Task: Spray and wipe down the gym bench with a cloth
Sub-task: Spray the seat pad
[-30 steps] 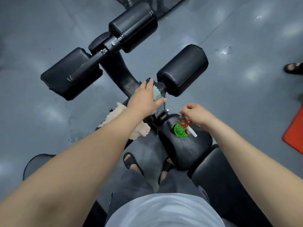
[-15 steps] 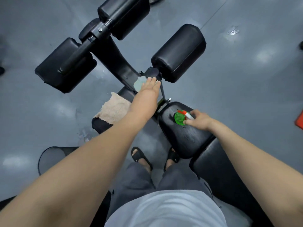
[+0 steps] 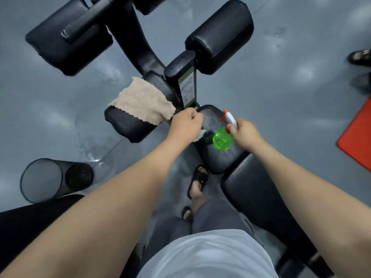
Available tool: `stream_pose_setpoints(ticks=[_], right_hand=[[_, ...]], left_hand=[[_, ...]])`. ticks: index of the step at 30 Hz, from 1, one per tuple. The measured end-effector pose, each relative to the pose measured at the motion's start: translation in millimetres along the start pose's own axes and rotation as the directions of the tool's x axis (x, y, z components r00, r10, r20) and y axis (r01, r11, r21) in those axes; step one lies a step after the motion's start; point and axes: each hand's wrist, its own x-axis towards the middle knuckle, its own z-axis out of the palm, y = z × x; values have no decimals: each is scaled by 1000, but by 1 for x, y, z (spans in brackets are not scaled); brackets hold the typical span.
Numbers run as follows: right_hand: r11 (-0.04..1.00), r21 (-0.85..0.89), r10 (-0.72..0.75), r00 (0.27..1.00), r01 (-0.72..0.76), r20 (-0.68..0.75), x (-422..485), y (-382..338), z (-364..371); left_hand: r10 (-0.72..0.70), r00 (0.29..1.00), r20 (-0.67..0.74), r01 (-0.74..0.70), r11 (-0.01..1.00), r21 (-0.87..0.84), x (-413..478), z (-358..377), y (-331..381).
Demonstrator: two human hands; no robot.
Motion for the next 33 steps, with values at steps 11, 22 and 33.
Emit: stream_pose_setpoints(ticks=[11, 22, 33], right_hand=[[957, 242, -144, 987, 158, -75, -107, -32, 6], [705, 708, -151, 984, 42, 92, -112, -6, 34], [974, 220, 30, 993, -54, 110, -22, 63, 47]], left_hand=[[-52, 905, 422, -10, 990, 144, -95, 44, -96], [22, 902, 431, 98, 962, -254, -119, 101, -105], [-430, 901, -54, 410, 886, -219, -83, 152, -130]])
